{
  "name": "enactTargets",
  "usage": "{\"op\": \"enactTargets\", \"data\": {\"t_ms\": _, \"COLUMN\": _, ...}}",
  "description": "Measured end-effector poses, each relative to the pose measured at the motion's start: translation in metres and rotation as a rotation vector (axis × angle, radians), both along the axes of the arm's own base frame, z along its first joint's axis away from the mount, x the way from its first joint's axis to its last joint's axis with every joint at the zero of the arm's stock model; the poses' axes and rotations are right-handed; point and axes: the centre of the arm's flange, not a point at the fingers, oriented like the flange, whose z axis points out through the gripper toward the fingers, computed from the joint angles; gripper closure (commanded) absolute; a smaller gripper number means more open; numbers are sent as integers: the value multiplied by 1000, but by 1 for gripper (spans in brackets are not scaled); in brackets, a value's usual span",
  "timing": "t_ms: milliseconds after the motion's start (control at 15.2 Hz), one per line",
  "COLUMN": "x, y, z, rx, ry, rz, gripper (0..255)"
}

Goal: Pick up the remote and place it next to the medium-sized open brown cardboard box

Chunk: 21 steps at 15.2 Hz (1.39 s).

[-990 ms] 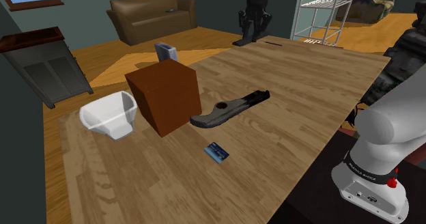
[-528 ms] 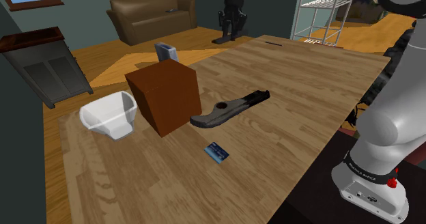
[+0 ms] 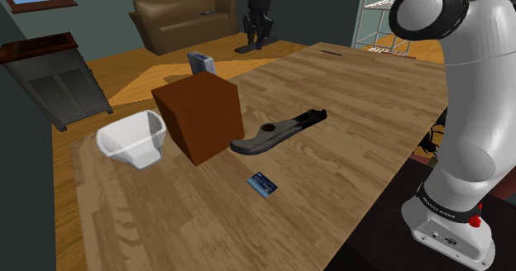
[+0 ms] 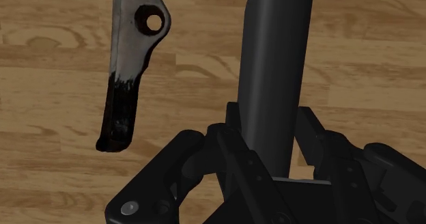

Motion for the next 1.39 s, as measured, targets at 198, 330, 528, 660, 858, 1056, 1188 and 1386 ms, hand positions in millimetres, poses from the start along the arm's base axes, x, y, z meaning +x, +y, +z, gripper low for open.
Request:
{"op": "enactTargets", "data": {"t_ms": 198, "x": 2, "y": 0, "z": -14, "rx": 0, "ry": -1, "rz": -1, "gripper": 255}}
{"op": "enactTargets", "data": {"t_ms": 330, "x": 2, "y": 2, "z": -25, "rx": 0, "ry": -1, "rz": -1, "gripper": 255}}
{"op": "enactTargets", "data": {"t_ms": 528, "x": 2, "y": 0, "z": -41, "rx": 0, "ry": -1, "rz": -1, "gripper": 255}}
{"op": "enactTargets", "data": {"t_ms": 660, "x": 4, "y": 1, "z": -52, "rx": 0, "ry": -1, "rz": -1, "gripper": 255}}
{"op": "enactTargets", "data": {"t_ms": 858, "x": 3, "y": 1, "z": -69, "rx": 0, "ry": -1, "rz": -1, "gripper": 255}}
{"op": "enactTargets", "data": {"t_ms": 1056, "x": 2, "y": 1, "z": -82, "rx": 0, "ry": -1, "rz": -1, "gripper": 255}}
{"op": "enactTargets", "data": {"t_ms": 1188, "x": 2, "y": 1, "z": -94, "rx": 0, "ry": -1, "rz": -1, "gripper": 255}}
{"op": "enactTargets", "data": {"t_ms": 1386, "x": 2, "y": 1, "z": -111, "rx": 0, "ry": -1, "rz": -1, "gripper": 255}}
